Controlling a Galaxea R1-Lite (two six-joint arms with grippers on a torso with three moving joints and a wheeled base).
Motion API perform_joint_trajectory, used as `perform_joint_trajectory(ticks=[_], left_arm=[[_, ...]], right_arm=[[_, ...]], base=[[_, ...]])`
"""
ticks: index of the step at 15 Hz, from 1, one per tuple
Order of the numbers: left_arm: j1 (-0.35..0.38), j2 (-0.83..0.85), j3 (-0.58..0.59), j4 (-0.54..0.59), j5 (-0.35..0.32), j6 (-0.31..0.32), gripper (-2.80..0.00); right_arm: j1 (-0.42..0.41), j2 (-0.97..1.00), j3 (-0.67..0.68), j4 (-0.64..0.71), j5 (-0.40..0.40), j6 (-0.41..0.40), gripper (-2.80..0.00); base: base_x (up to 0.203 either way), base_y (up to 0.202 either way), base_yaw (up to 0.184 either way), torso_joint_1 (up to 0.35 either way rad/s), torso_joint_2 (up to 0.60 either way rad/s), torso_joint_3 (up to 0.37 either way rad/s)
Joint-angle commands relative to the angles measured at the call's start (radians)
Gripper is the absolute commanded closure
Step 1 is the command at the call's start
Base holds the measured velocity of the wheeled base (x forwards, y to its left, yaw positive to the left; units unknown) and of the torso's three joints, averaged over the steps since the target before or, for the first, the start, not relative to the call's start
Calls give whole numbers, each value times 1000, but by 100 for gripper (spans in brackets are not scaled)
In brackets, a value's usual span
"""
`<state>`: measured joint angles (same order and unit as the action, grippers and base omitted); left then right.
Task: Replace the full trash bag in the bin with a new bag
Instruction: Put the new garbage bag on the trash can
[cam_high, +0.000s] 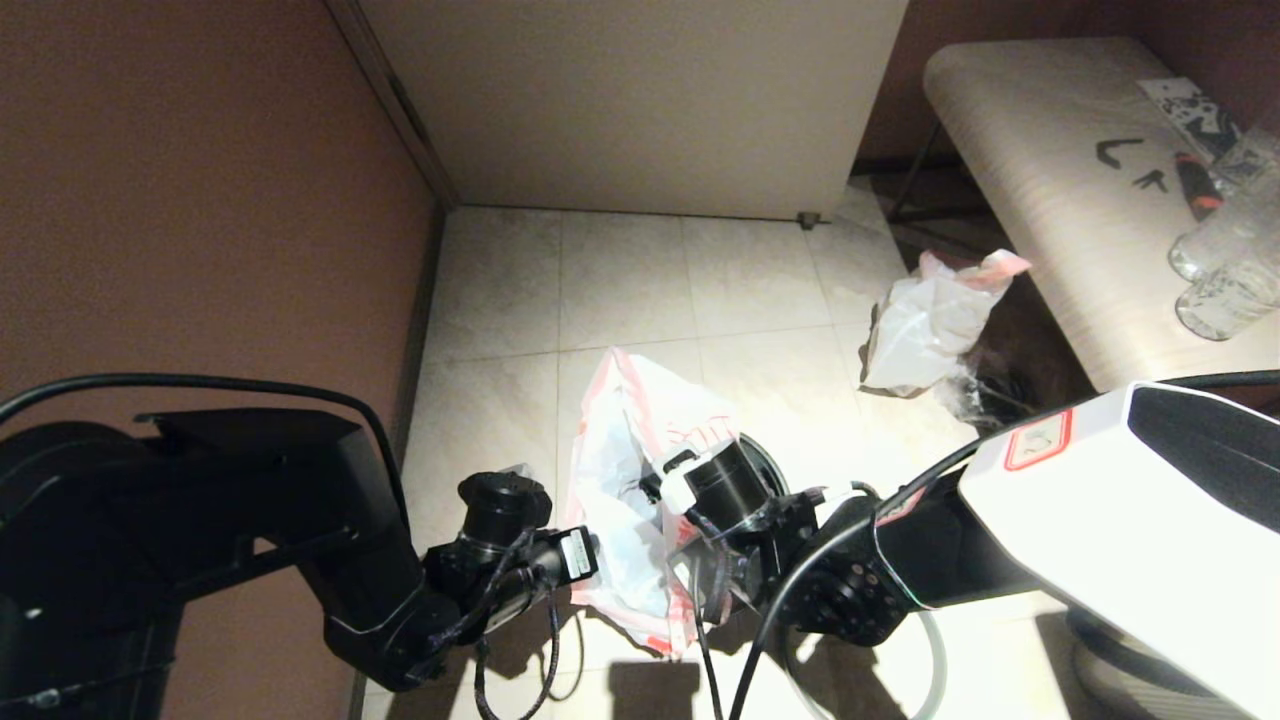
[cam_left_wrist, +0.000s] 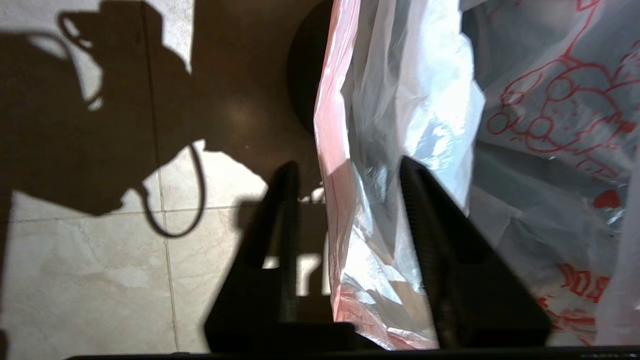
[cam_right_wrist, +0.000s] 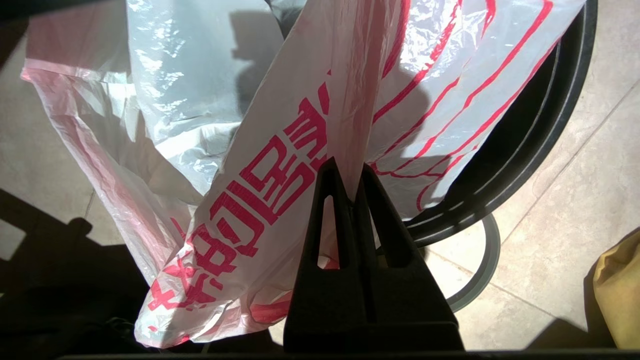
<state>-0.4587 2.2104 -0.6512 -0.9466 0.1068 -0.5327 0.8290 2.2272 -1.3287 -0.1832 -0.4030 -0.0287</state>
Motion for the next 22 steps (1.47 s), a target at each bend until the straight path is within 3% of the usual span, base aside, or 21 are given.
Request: perform_joint_trajectory(ticks=[1,4,5,12,17,22], left_arm=[[-1,40,-9,-6,1,14,-280],[-4,93,-60,-3,9,64,-280],[-5,101,-76,0,12,65,0],[6,96,-76,-7,45,59,0],[10,84,-13,-103,44,65,0],[6,69,-10,-132,56,63,0]], right_arm=[[1,-9,-3,-2,-2,0,0],[-1,-34,0,1,-2,1,0],[-2,-40,2,1,-1,2,0],[-14,-75,27,2,-4,11,0],[-36,-121,115,-9,-5,42,0],[-36,-129,118,-51,-8,49,0]], base=[[0,0,0,0,0,0],[0,0,0,0,0,0],[0,0,0,0,0,0],[0,0,0,0,0,0],[0,0,0,0,0,0],[0,0,0,0,0,0]])
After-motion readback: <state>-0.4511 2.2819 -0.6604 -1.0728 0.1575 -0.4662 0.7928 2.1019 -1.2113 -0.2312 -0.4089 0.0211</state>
